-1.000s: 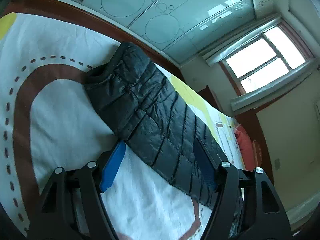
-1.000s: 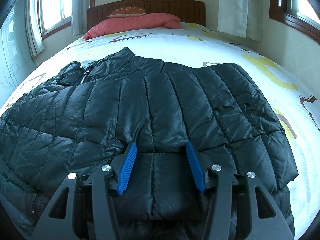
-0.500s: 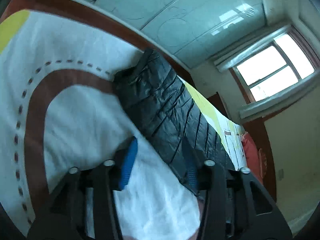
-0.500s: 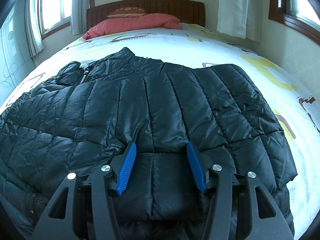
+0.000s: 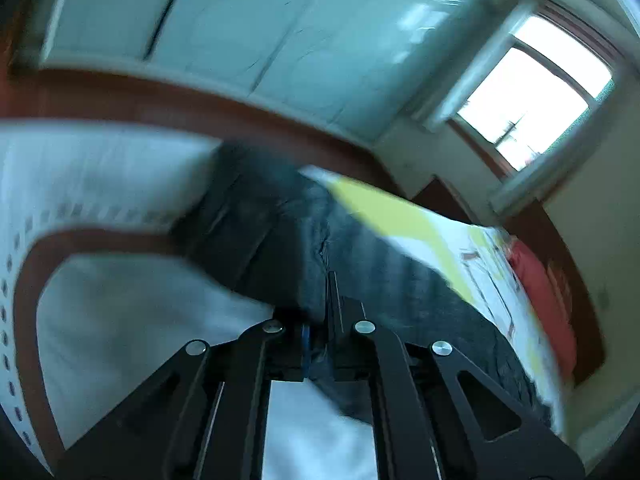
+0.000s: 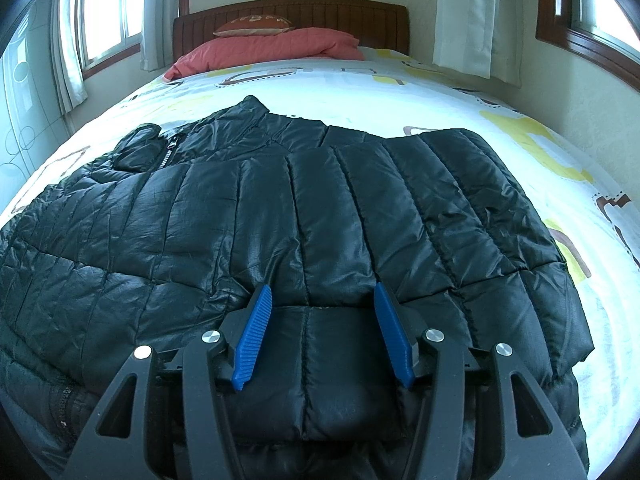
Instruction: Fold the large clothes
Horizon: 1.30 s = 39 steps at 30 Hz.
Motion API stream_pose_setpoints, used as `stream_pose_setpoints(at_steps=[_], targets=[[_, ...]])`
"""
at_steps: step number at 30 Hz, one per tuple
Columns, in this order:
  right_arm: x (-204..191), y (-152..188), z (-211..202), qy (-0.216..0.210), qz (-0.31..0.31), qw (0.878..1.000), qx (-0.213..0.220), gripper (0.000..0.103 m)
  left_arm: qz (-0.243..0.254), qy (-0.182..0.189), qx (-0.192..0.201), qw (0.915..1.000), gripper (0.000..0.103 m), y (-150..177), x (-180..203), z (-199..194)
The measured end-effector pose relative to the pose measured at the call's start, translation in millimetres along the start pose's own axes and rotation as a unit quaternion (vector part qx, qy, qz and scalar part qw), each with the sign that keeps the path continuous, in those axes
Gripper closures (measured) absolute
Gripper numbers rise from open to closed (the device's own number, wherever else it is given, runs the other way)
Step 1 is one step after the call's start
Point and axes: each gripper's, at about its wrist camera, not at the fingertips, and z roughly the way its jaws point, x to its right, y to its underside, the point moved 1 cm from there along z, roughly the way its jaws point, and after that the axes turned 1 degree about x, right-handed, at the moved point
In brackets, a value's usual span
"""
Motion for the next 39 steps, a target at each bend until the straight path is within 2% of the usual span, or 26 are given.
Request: stream_pose_setpoints(at_steps=[3, 5, 8, 11, 12, 16, 20, 23, 27, 34, 37, 39], targets=[[0.4, -0.3, -0.1, 0.0, 0.0, 1.0, 0.0, 0.049, 0.069, 0.04, 0.014, 0.9967, 0.098, 7.8, 51.9, -15.8], [0.9, -1.1, -0.2, 0.001, 0.001, 1.0, 0.001, 0.049, 0.112, 0.069, 0.017, 0.9911, 0.098, 20.0, 87.7, -25.0], [1.7, -1.5, 0.1, 0.0, 0.002, 1.0, 0.001, 0.049, 0.183, 0.12, 0.004, 0.9757, 0.098, 53.7, 148.1, -36.9], [0.8, -0.6, -0.2, 0.0, 0.003, 1.0, 0.001, 0.049, 0.252, 0.163, -0.012, 0.9538, 0.098, 96.7, 205.7, -49.4], [0.3, -0.4, -0.6, 0.0, 0.004, 1.0, 0.001, 0.049, 0.277, 0.178, -0.019, 0.9442, 0.098, 114.9, 226.5, -54.2], [0.4, -0.6, -0.9, -0.001, 0.007, 1.0, 0.003, 0.049, 0.342, 0.215, -0.05, 0.9134, 0.098, 171.5, 283.8, -64.0], [0.1, 0.0, -0.6, -0.003, 0.01, 1.0, 0.004, 0.049, 0.404, 0.229, -0.07, 0.8828, 0.098, 229.7, 322.5, -73.6], [0.0, 0.8, -0.4, -0.004, 0.013, 1.0, 0.005, 0.049, 0.437, 0.232, -0.09, 0.8645, 0.098, 265.7, 344.0, -74.1], [0.2, 1.1, -0.6, -0.004, 0.014, 1.0, 0.005, 0.049, 0.46, 0.233, -0.109, 0.85, 0.098, 299.6, 357.6, -76.8], [0.0, 1.2, -0.7, -0.004, 0.014, 1.0, 0.006, 0.049, 0.483, 0.236, -0.123, 0.8343, 0.097, 330.6, 369.8, -82.4], [0.1, 1.2, -0.7, -0.004, 0.014, 1.0, 0.006, 0.049, 0.491, 0.236, -0.131, 0.828, 0.092, 336.9, 370.4, -84.9], [0.1, 1.1, -0.6, -0.004, 0.015, 1.0, 0.006, 0.049, 0.496, 0.242, -0.133, 0.8234, 0.081, 341.5, 372.2, -87.8]])
